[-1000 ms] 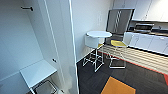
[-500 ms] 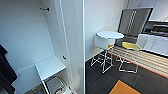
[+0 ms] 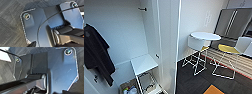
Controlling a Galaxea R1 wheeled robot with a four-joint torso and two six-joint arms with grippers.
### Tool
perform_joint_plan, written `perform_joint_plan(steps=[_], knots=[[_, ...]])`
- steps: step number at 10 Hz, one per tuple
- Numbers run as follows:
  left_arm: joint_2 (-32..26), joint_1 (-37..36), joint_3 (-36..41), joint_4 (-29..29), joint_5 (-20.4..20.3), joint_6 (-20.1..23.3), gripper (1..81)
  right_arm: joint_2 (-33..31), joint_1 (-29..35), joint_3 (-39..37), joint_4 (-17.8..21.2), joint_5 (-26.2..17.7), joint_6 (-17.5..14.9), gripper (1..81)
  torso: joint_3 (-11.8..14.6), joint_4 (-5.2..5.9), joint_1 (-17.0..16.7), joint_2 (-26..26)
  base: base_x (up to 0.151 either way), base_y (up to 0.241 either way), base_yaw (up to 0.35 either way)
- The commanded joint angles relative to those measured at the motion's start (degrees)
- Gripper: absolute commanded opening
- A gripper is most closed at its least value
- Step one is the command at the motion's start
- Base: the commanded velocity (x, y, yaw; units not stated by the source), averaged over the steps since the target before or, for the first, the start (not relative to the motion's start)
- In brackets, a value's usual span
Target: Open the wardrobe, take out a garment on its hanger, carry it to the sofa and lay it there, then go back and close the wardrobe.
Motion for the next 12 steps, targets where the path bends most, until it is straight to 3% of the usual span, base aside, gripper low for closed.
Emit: perform_joint_plan(steps=[1, 12], knots=[[-0.1, -2.8, -0.1, -0.1, 3.6, -0.2, 81.1, 0.4, 2.0, 0.1, 0.1, -2.6, -0.3, 81.1, 0.0, 0.00, 0.0, 0.0, 0.000, 0.000, 0.291], [0.3, -2.4, -0.1, 0.3, 3.6, -0.1, 81.1, 0.5, 1.9, 0.1, 0.1, -2.5, -0.3, 81.1, 0.0, 0.00, 0.0, 0.0, 0.000, 0.000, 0.291]])
